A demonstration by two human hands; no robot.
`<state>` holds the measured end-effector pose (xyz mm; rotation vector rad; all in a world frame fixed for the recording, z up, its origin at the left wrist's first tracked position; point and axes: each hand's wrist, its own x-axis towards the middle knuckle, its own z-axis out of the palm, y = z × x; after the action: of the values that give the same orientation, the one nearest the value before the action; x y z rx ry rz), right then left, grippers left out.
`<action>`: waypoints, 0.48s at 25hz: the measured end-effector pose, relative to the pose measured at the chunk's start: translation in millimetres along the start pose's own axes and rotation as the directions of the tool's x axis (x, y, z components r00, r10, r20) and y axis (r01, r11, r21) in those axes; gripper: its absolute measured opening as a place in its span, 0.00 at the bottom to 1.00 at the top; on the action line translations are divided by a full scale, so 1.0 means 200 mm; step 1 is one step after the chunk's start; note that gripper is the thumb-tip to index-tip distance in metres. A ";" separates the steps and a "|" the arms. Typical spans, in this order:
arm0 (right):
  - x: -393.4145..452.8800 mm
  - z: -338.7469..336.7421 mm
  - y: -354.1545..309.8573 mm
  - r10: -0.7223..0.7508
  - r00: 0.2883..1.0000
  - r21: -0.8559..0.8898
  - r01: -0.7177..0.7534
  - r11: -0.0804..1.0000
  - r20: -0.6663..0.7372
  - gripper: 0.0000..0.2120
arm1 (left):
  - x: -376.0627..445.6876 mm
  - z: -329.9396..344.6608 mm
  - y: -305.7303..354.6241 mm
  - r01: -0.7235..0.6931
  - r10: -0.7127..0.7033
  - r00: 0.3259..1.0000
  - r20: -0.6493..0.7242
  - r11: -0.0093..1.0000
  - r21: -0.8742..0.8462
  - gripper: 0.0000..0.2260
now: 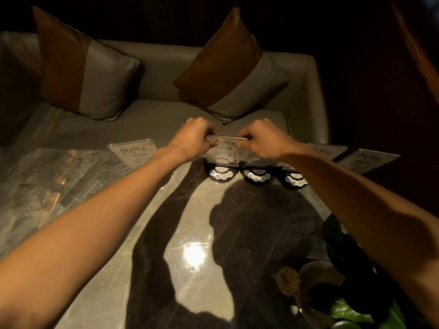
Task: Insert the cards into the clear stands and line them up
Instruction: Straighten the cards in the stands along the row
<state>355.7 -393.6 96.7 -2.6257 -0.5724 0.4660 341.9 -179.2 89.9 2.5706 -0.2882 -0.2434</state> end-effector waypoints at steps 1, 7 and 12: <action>0.00 0.00 0.00 0.005 1.000 0.002 -0.005 1.000 0.006 0.10 | 0.00 0.00 0.00 0.003 -0.003 1.000 0.009 1.000 0.003 0.08; -0.02 -0.03 -0.06 0.037 0.998 -0.028 -0.035 0.999 0.052 0.19 | -0.07 -0.12 -0.08 0.008 -0.012 0.998 0.057 0.998 0.068 0.22; 0.08 -0.03 -0.32 -0.033 0.993 0.015 0.035 0.999 -0.110 0.29 | -0.22 -0.45 -0.36 0.143 -0.179 0.975 0.133 0.960 0.239 0.33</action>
<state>352.5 -335.5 127.1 -2.6020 -0.5744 0.3121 331.1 -63.2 131.7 2.8118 -0.1695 -0.4964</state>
